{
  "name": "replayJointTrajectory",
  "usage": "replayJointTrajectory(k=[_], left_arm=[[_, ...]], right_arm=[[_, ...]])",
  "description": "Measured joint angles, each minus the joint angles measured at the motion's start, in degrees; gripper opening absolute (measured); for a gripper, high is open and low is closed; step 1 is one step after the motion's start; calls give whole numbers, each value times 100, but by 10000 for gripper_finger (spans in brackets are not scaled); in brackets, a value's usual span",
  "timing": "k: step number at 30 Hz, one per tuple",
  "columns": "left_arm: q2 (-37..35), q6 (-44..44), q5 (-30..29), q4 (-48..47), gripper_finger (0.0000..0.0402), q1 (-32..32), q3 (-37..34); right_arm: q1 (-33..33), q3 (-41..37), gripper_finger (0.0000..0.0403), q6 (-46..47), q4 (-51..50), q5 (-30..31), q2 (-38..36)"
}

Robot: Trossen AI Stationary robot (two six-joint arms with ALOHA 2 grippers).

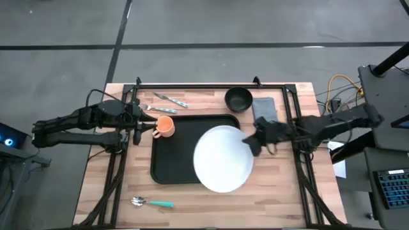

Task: Set up tray
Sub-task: Put the white plate on the black serving tray

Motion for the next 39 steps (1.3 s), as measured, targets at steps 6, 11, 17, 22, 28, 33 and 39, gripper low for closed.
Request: replayJointTrajectory(k=[6,11,17,22,28,33,39], left_arm=[[-7,211,-2,131,101,0,0],[-7,220,-4,148,101,0,0],[-3,220,-4,143,101,0,0],[-20,220,-4,136,101,0,0],[-89,271,-4,129,101,0,0],[-124,287,-4,130,101,0,0],[-160,288,5,127,101,0,0]], right_arm=[[-1331,83,8,-618,695,-1851,1315],[-2006,750,8,-1187,559,-2560,2535],[-2332,2365,8,-2077,-727,-2671,3905],[-2317,3397,8,-2530,-1513,-2653,4680],[-2417,3886,8,-2747,-1534,-2661,5198],[-2581,4046,8,-2931,-1539,-2693,5515],[-2770,4085,8,-3118,-1459,-2706,5674]])
